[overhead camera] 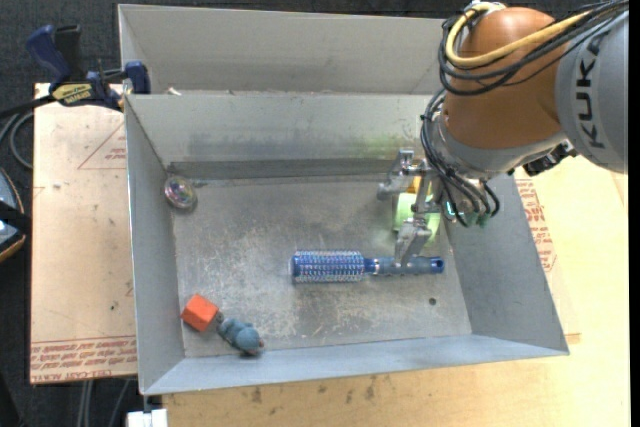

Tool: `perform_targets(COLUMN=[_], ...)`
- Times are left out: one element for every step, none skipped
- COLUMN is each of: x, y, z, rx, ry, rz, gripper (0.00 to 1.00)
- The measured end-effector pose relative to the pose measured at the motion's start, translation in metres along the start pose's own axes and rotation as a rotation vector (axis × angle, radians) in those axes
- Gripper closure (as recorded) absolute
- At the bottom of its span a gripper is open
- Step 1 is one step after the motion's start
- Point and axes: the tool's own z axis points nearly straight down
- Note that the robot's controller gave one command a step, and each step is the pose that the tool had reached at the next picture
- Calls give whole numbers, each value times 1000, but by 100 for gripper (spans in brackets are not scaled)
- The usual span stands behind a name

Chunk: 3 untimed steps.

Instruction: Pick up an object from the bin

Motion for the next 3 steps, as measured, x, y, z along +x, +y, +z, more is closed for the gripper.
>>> perform_targets(x=[-44, -47, -32], y=[40, 41, 43], z=[152, 148, 39], rx=[2, 1, 1], ry=[-11, -22, -16], rz=[-284, -282, -315], gripper=[0, 100, 100])
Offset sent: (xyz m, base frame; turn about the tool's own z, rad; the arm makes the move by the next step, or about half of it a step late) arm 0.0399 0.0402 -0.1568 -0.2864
